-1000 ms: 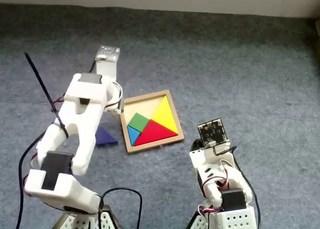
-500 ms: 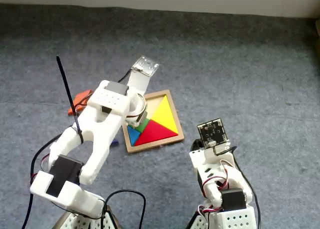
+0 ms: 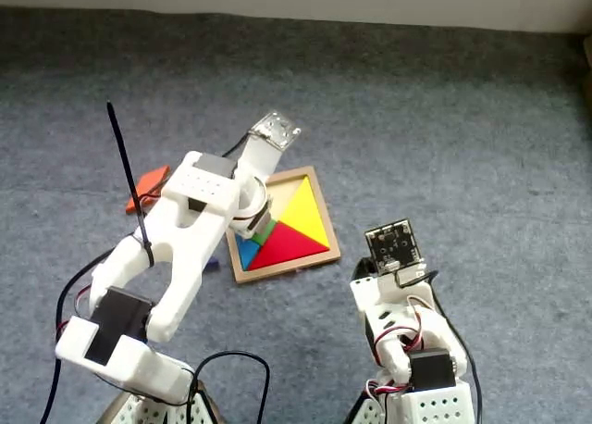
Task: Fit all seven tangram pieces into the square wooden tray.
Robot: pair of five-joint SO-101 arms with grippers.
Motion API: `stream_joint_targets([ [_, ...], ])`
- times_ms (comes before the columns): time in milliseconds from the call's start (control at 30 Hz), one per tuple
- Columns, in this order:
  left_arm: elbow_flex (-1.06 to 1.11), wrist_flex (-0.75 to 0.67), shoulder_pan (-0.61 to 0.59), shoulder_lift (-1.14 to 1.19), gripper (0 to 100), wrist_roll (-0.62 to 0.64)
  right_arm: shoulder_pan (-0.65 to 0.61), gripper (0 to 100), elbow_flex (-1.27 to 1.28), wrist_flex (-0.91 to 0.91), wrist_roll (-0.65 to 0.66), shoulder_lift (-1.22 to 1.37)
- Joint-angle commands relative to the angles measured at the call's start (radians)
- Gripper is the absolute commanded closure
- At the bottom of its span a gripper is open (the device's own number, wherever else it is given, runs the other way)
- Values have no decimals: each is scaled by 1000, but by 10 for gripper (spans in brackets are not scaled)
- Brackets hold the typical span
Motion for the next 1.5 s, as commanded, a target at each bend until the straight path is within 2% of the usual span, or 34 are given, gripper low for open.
stream_joint_targets([
  [0, -4, -9, 15, -47, 763, -11, 13, 992, 81, -2, -8, -16],
  [67, -2, -9, 13, -47, 708, -8, 13, 992, 81, -2, -8, -16],
  [300, -2, -6, 5, -56, 745, -12, 13, 992, 81, -2, 41, -16],
  [533, -13, 34, -97, -59, 807, -6, 13, 992, 81, -2, 44, -16],
  [767, -12, 32, -196, -56, 815, -6, 13, 992, 81, -2, 44, -16],
  [1000, -1, -23, -166, -45, 814, -5, 13, 992, 81, -2, 46, -16],
  [1133, 38, -107, -166, -45, 811, 74, 13, 992, 81, -2, 46, -16],
  [1200, 51, -133, -163, -45, 811, 74, 13, 992, 81, -2, 46, -16],
  [1467, 56, -133, -84, -45, 811, 74, 13, 992, 81, -2, 46, -16],
])
